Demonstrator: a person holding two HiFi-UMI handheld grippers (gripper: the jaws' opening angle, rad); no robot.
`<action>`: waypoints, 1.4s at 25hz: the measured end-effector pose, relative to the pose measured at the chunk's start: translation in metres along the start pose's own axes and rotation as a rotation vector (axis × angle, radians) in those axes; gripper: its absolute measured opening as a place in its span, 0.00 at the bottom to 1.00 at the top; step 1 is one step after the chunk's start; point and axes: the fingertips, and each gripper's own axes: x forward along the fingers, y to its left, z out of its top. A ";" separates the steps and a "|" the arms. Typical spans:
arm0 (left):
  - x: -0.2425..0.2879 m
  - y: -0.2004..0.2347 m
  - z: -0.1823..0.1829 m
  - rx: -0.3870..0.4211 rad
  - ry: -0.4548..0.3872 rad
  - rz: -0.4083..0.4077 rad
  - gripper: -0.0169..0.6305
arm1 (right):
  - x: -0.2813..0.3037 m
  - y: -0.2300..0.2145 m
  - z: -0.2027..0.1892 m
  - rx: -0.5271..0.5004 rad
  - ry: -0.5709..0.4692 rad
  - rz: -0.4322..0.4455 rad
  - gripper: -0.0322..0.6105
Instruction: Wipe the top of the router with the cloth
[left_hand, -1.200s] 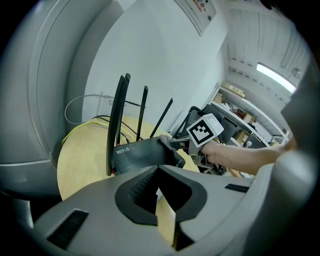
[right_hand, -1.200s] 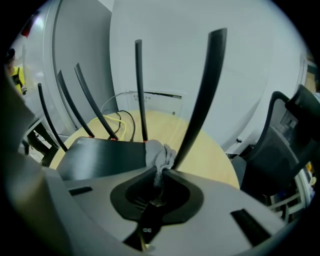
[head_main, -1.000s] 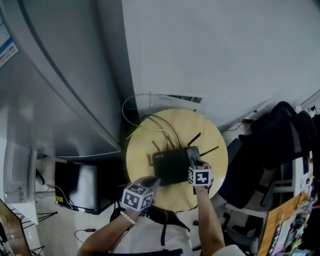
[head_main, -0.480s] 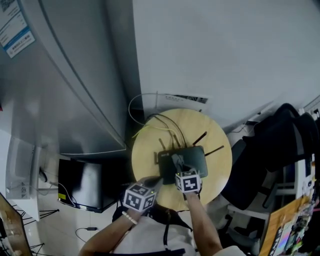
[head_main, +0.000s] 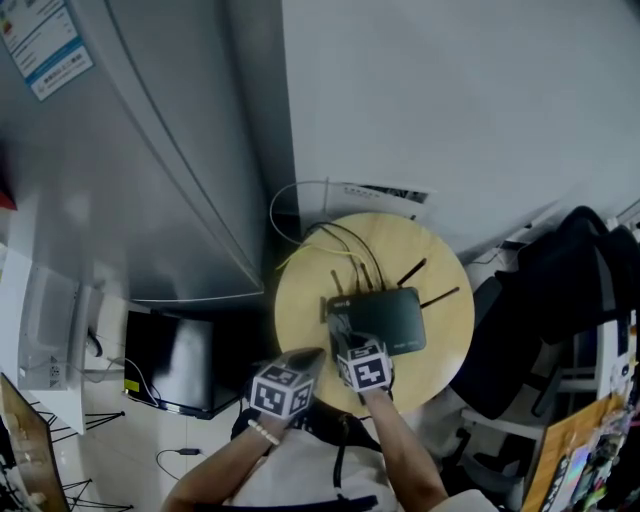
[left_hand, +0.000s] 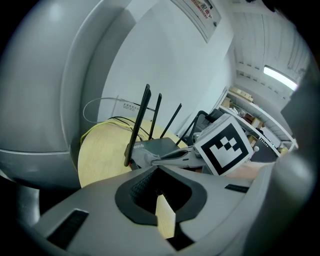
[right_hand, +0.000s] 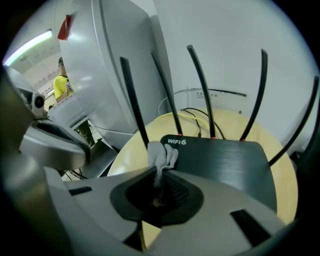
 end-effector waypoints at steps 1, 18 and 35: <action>-0.001 0.001 0.001 0.001 -0.003 0.005 0.02 | 0.000 0.004 0.000 -0.001 -0.005 0.010 0.10; 0.024 -0.038 0.002 0.062 0.024 -0.100 0.02 | -0.039 -0.096 -0.039 0.106 0.003 -0.170 0.10; 0.036 -0.036 -0.010 0.082 0.071 -0.058 0.02 | -0.105 -0.198 -0.084 0.202 0.004 -0.393 0.10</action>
